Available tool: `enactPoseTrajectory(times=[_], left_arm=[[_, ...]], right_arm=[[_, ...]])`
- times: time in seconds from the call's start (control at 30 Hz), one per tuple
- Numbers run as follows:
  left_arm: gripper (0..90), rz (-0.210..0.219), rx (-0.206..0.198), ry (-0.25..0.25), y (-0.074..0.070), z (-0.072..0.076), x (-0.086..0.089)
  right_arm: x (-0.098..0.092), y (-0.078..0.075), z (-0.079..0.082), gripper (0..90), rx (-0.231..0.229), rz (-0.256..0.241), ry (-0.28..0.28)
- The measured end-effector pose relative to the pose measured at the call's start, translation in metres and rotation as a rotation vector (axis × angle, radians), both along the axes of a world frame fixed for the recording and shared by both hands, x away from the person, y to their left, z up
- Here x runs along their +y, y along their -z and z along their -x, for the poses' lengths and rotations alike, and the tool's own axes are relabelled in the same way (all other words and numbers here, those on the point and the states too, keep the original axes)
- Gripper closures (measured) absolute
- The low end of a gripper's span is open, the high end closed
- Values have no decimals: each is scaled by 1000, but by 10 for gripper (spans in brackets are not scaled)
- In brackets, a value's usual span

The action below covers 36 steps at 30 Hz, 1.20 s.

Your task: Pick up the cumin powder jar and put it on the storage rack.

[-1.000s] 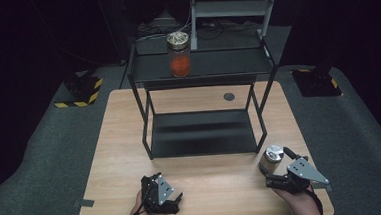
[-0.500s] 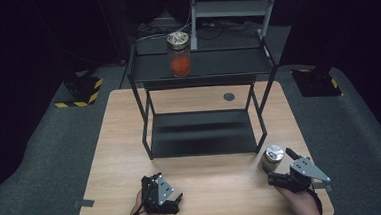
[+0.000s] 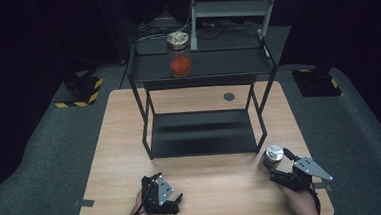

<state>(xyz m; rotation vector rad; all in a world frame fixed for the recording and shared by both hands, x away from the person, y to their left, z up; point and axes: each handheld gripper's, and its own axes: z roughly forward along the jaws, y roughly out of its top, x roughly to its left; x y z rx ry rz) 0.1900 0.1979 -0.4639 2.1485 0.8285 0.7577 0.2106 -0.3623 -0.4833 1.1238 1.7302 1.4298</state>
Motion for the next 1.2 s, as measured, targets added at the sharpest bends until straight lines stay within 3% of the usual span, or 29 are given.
enactPoseTrajectory(times=[0.2,0.5,0.9,1.2], left_arm=[[10,-4,-3,4,0,0,0],[10,-2,-6,2,0,1,0],[10,-9,-10,4,0,2,-1],[10,-8,-10,5,0,2,0]], right_arm=[[-5,5,-2,264,-9,-21,-18],[-1,8,0,323,-35,0,-4],[2,11,0,343,-66,36,0],[5,8,1,346,-65,53,1]])
